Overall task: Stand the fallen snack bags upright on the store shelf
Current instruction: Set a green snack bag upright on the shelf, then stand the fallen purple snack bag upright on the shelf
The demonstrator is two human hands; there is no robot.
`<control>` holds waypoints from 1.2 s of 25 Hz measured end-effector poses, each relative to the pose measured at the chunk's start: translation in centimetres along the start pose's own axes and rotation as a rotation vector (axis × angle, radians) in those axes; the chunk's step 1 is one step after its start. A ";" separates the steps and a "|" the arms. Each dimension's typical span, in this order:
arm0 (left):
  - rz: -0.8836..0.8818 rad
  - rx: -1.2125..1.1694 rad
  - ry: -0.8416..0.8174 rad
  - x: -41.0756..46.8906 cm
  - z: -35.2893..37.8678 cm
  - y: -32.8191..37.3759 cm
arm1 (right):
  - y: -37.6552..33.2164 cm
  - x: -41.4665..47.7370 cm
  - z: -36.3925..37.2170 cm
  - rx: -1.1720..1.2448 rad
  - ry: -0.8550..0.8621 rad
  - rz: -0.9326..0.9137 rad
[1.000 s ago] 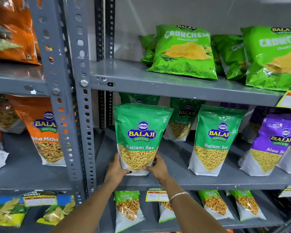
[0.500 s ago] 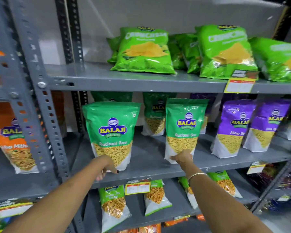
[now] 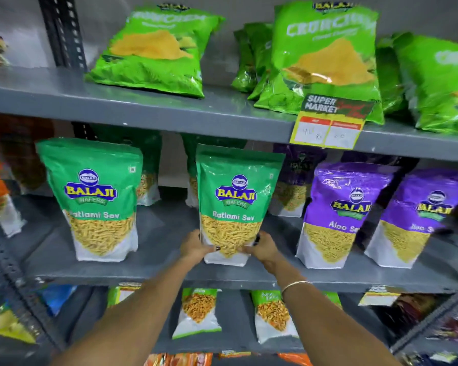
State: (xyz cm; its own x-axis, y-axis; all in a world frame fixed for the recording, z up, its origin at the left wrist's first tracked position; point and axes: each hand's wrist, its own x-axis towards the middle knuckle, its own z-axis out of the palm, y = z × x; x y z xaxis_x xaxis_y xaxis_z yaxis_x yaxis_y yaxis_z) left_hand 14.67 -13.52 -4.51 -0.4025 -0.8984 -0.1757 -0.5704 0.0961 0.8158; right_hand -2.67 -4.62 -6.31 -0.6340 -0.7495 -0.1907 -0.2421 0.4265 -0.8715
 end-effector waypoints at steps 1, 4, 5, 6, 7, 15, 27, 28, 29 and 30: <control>0.007 0.023 0.028 -0.1 -0.2 0.0 | -0.9 -0.7 0.0 -0.005 -0.013 -0.021; 0.026 0.099 0.065 -0.7 -1.5 -0.3 | -3.1 -2.8 0.4 -0.005 -0.056 -0.051; 0.030 0.120 0.075 -0.8 -1.9 -0.5 | -3.3 -2.8 0.8 -0.005 -0.057 -0.062; 0.034 0.124 0.081 -0.8 -2.2 -0.8 | -3.7 -3.1 1.1 -0.007 -0.058 -0.067; 0.038 0.125 0.088 -0.6 -2.4 -1.1 | -3.7 -3.1 1.5 -0.002 -0.058 -0.073; 0.093 0.127 0.001 -2.4 -3.8 -2.3 | -2.9 -6.5 3.5 0.068 0.041 -0.015; -0.416 0.713 -0.593 -2.8 -3.3 6.6 | 0.1 -5.3 -9.4 -0.257 0.212 0.232; -0.405 0.706 -0.625 -3.1 -1.8 8.0 | 0.7 -5.4 -11.4 -0.253 0.247 0.289; -0.332 0.701 -0.614 -3.4 0.1 9.2 | 1.5 -5.2 -13.2 -0.273 0.315 0.326; -0.225 0.699 -0.569 -3.6 2.4 10.3 | 2.1 -5.0 -15.2 -0.287 0.394 0.329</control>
State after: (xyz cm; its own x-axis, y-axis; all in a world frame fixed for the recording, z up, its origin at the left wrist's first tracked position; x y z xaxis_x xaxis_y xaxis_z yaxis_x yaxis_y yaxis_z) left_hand 8.52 -8.32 3.24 -0.4153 -0.5997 -0.6840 -0.9051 0.3477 0.2447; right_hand -11.15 7.74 -0.34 -0.9215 -0.3332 -0.1997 -0.1409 0.7658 -0.6274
